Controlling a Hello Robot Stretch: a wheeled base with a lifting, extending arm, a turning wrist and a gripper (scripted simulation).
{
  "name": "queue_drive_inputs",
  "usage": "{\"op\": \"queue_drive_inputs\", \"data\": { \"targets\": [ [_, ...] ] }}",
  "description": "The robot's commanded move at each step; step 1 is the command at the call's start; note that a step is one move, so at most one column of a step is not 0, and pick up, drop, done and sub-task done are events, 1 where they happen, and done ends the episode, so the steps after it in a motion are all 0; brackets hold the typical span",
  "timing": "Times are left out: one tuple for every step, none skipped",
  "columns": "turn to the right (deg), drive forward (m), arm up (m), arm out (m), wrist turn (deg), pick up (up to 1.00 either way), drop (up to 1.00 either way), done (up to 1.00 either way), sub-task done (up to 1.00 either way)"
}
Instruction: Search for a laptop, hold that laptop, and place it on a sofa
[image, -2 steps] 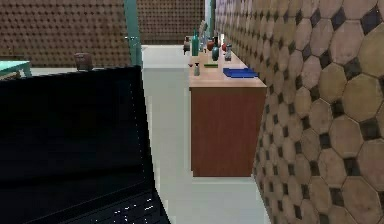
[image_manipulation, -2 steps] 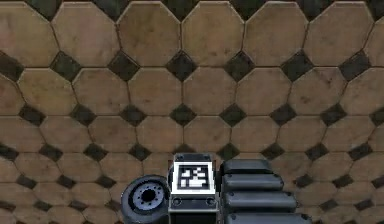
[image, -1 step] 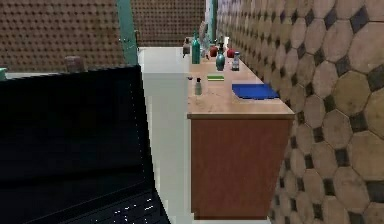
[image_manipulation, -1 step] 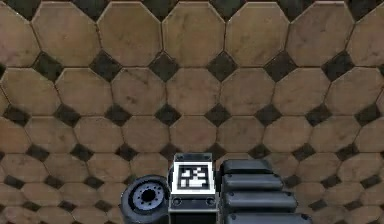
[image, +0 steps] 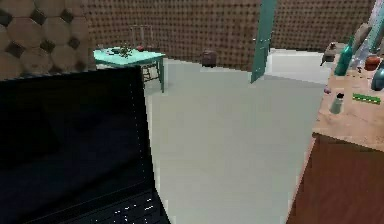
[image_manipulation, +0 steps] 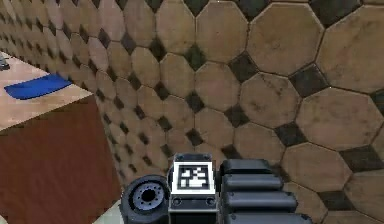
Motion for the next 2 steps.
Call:
{"op": "queue_drive_inputs", "data": {
  "targets": [
    [0.0,0.95,0.0,0.0,0.0,0.0,0.0,0.0,0.0],
    [33.0,0.0,0.0,0.0,0.0,0.0,0.0,0.0,0.0]
  ]
}}
